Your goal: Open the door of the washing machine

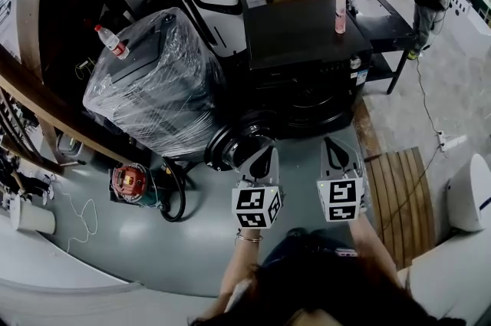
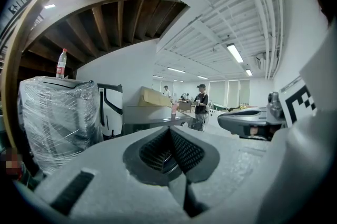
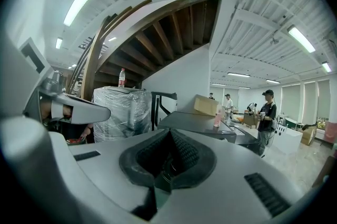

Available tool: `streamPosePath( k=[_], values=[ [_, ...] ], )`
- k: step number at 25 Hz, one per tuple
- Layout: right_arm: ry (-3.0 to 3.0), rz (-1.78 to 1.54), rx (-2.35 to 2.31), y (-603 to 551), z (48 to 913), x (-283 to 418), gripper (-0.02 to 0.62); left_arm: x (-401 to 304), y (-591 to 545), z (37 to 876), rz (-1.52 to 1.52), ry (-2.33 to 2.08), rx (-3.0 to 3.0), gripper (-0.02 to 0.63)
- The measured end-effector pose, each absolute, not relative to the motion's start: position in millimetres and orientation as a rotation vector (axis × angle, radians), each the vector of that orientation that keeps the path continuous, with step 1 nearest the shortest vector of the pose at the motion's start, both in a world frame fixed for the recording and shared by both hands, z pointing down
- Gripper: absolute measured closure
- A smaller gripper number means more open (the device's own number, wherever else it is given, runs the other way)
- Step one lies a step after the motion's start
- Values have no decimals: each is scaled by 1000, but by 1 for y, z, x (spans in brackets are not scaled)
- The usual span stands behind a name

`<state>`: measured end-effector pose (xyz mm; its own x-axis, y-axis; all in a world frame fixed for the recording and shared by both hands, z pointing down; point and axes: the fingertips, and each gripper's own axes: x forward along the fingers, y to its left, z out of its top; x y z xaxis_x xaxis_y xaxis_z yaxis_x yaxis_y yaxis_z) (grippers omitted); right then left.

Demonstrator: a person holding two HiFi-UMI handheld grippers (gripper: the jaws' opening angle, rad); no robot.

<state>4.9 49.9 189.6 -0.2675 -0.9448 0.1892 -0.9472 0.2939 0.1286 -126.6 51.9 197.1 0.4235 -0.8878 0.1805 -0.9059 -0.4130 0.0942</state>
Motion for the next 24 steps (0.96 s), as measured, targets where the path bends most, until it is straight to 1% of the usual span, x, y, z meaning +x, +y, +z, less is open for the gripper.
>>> streamPosePath(
  k=[24],
  values=[
    [-2331, 53, 1753, 61, 201, 28, 595, -114, 66, 210, 187, -1597, 2475, 594]
  ],
)
